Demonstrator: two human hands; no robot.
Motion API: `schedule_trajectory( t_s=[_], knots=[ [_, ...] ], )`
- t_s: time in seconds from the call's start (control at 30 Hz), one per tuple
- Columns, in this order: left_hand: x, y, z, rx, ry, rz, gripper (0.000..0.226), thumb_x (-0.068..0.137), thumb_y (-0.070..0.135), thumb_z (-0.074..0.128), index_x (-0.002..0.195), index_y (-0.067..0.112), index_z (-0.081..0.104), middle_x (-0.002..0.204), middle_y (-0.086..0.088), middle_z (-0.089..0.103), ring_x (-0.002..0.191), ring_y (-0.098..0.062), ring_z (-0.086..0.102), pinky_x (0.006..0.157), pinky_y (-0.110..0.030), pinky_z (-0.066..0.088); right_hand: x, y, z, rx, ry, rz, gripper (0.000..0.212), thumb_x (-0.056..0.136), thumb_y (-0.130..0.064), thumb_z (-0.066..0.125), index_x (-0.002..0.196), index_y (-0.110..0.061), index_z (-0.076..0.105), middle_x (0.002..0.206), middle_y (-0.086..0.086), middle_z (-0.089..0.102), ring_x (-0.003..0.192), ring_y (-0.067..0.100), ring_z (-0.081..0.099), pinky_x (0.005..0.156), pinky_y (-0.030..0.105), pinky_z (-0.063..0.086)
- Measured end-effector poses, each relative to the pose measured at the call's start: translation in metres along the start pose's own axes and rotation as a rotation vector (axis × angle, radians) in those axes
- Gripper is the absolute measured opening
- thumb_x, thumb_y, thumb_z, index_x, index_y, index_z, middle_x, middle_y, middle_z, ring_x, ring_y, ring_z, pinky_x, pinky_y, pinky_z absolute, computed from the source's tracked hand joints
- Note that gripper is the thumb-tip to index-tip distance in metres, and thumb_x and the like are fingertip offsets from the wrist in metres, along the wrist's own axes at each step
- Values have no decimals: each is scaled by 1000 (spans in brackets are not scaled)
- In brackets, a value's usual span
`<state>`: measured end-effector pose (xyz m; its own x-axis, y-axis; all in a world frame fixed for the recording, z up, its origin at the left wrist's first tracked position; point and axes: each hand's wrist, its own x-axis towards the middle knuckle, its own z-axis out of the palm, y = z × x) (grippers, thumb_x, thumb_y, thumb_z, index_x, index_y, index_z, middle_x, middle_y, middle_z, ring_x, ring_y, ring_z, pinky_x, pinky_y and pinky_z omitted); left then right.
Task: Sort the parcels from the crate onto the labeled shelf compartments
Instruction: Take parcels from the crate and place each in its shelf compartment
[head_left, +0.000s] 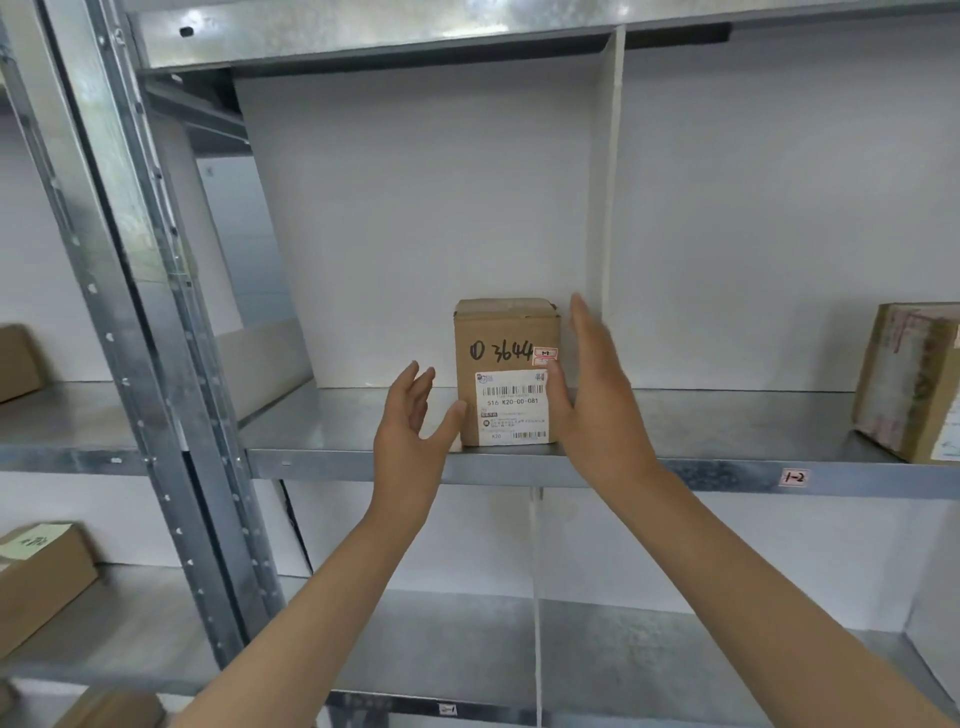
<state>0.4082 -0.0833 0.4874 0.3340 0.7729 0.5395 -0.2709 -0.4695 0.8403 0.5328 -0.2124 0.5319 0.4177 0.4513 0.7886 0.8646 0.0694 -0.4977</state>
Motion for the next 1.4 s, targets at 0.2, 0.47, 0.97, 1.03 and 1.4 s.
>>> schedule_trajectory(
  t_s=[0.2,0.47,0.97,1.03,1.4],
  knots=[
    [1,20,-49,318,-7,139,28,101,17,52,127,18,62,128,11,62,120,2,53,105,-9,37,2,-53,23,74,-11,-222,44,100,-6,46,142,-18,47,130,-3,51,112,-12,40,92,8,39],
    [-44,10,-165,739,42,120,29,99,19,54,128,14,60,120,7,62,107,0,52,86,0,33,-42,-94,153,164,-623,-388,32,101,-19,50,133,-19,55,124,-7,53,118,11,50,98,37,46],
    [-208,-46,-409,1294,204,-467,39,98,26,54,133,9,54,128,-6,61,123,-28,53,111,-36,32,-182,-212,351,158,-1352,-578,52,103,-26,46,153,-24,33,156,-6,35,140,16,36,112,39,36],
    [-229,-55,-434,1308,245,-501,39,97,21,56,132,4,56,131,-10,61,128,-29,52,119,-34,17,-204,-225,371,166,-1419,-573,55,103,-25,47,155,-24,30,158,-7,31,143,15,33,114,36,34],
    [-320,-105,-495,1197,386,-888,44,100,29,49,142,13,46,142,-5,52,133,-22,43,118,-36,26,-309,-248,445,149,-1726,-463,58,104,-27,46,157,-21,23,160,-2,28,145,17,31,114,36,32]
  ],
)
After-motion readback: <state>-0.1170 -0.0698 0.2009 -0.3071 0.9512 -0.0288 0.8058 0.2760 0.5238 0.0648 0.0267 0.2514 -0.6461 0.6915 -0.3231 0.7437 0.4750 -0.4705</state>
